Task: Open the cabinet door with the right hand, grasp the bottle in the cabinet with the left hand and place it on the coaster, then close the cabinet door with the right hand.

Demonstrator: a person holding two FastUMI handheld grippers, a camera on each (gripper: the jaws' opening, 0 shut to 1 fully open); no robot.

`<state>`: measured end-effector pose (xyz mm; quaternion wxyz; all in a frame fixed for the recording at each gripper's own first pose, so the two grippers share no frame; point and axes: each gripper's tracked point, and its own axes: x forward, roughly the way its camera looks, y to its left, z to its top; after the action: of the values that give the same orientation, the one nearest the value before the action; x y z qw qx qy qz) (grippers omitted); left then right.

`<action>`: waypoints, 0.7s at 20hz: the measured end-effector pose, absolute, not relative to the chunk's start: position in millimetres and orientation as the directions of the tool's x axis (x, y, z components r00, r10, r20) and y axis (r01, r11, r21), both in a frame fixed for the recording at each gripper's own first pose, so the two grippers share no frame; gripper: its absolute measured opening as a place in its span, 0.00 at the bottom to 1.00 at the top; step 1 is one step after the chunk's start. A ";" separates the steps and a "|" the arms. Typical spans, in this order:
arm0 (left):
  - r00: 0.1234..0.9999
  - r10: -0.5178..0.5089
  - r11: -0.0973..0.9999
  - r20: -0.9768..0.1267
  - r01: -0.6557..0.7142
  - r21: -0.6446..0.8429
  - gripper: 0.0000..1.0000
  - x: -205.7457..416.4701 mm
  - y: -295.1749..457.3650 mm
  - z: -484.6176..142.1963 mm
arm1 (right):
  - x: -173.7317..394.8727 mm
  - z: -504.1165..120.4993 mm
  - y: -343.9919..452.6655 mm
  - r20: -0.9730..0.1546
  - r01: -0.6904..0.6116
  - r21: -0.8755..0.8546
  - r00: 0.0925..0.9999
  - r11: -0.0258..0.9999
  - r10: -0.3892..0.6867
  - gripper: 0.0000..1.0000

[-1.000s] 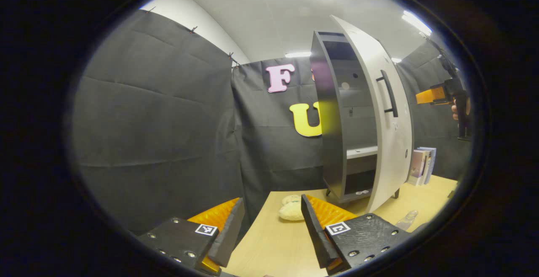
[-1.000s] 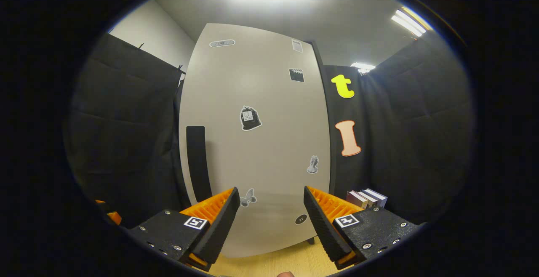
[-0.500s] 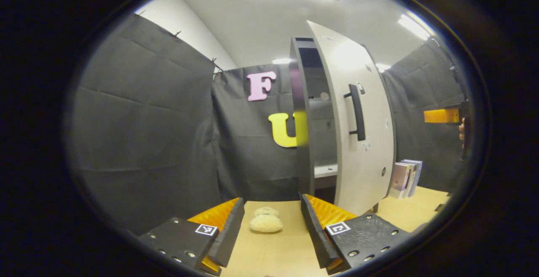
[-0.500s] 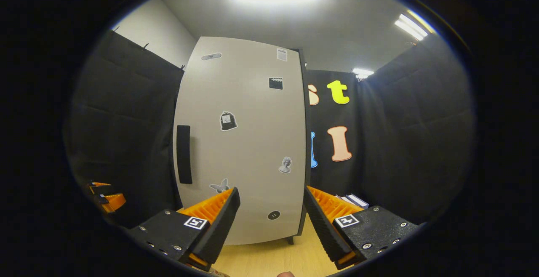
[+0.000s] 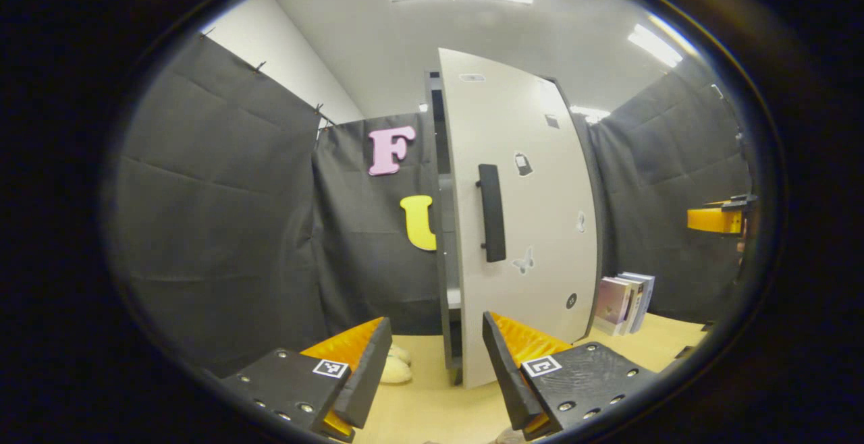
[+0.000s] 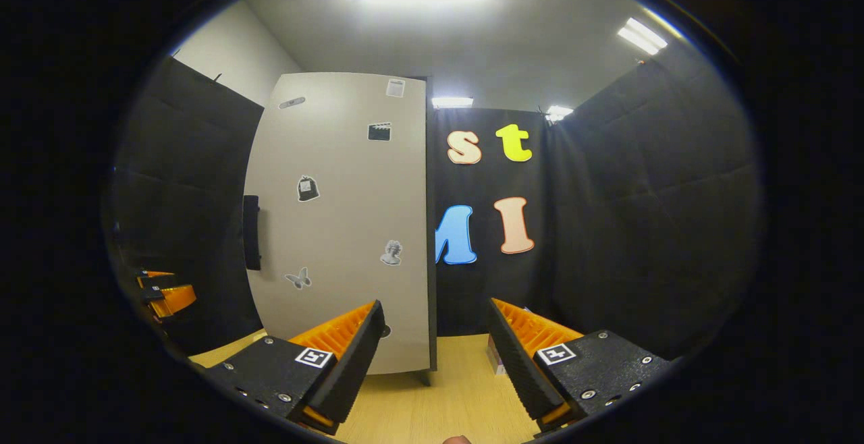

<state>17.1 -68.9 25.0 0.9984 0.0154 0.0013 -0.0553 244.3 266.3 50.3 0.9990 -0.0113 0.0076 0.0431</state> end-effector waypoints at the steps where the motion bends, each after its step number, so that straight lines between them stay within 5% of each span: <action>1: 0.994 -0.112 0.993 -0.001 0.112 0.029 0.78 15.9 -74.3 27.1 | 243.9 47.4 260.1 -0.018 -0.082 -0.021 0.997 0.996 0.082 0.94; 14: 0.998 -0.070 0.997 0.005 0.070 0.030 0.77 5.7 -67.7 33.5 | 244.7 35.7 252.8 -0.019 -0.094 -0.018 0.995 0.995 0.094 0.94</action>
<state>5.7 -67.7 33.5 0.9993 0.0150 -0.0029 -0.0352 244.7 252.8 35.7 0.9988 -0.0094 0.0089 0.0470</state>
